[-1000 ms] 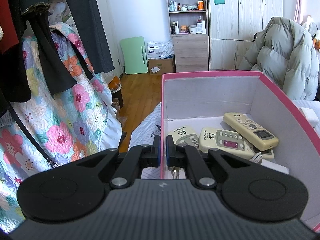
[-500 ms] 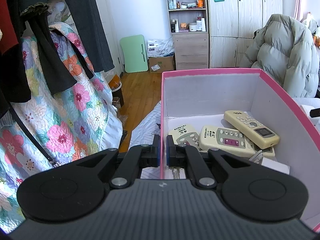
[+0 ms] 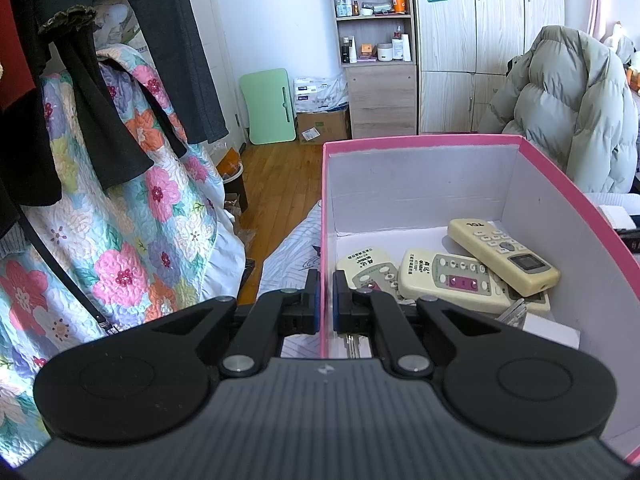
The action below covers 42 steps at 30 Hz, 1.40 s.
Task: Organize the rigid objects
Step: 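Move the right gripper to the white charger block and grasp it, then carry the white charger into the pink box and open the right gripper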
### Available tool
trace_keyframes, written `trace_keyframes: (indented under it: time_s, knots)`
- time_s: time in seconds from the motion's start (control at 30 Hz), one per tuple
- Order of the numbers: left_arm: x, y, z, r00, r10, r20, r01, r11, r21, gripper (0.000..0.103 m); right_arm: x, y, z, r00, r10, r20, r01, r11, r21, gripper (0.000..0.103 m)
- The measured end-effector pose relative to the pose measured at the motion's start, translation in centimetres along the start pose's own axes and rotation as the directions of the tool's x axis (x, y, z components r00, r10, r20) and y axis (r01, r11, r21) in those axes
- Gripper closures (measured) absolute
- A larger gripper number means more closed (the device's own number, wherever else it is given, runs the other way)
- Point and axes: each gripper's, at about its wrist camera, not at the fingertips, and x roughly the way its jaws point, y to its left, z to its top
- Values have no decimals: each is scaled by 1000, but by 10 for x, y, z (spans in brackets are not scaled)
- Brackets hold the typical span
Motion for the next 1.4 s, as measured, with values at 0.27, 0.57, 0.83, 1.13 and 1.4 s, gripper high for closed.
trace_keyframes:
  time_s: [0.27, 0.57, 0.83, 1.13, 1.4]
  knots:
    - [0, 2, -1, 1000, -1, -2, 1, 1000, 2, 99, -12, -8, -2, 999, 34, 26, -36, 994, 102, 34]
    - [0, 0, 0, 1000, 4, -9, -4, 1000, 16, 99, -77, 13, -6, 974, 194, 117, -213, 960, 181, 34]
    - [-1, 0, 1, 1000, -2, 2, 2, 1000, 7, 99, -148, 61, 29, 902, 390, 186, -400, 916, 16, 34]
    - [-1, -1, 2, 1000, -5, 2, 5, 1000, 5, 99, -116, 145, 101, 797, 599, -74, -603, 796, -55, 34]
    - [-2, 3, 1, 1000, -23, 10, 23, 1000, -10, 99, -32, 183, 120, 784, 575, -233, -556, 818, 149, 34]
